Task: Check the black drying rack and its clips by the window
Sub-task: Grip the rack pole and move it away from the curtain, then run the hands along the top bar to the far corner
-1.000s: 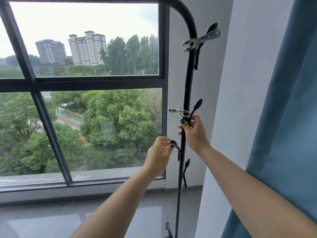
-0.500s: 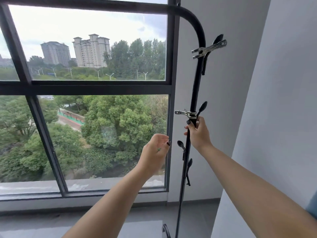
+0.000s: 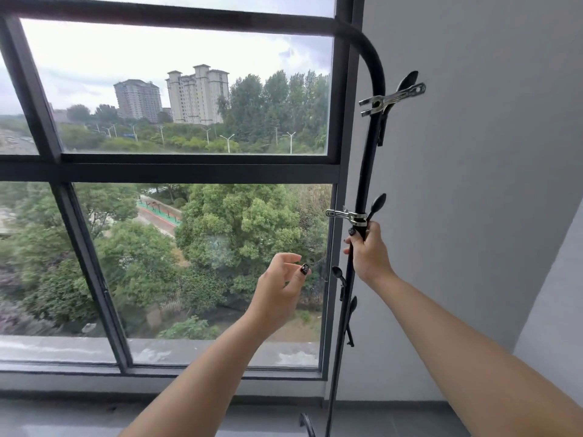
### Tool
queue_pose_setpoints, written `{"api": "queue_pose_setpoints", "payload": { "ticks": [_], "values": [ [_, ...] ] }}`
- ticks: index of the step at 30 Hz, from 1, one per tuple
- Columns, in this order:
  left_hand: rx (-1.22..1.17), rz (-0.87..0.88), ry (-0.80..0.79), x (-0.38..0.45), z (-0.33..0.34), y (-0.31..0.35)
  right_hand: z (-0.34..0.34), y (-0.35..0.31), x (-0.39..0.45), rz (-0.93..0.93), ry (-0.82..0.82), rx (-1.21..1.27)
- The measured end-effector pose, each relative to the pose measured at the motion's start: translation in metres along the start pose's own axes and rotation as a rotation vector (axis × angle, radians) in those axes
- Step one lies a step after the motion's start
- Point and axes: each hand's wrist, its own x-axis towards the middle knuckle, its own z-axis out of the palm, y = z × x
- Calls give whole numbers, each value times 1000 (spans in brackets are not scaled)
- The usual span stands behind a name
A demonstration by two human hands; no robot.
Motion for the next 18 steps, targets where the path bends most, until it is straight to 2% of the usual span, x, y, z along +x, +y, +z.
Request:
{"api": "queue_pose_setpoints", "payload": {
  "ticks": [13,16,18],
  "values": [
    [0,-29,-6,52,26,-18,5,37,28,-11,-16,-110],
    [-5,-3,5,56,20,-13,3,29,32,16,-47,-255],
    [-13,25,21,56,11,-9,0,17,34,72,-85,-438]
  ]
}}
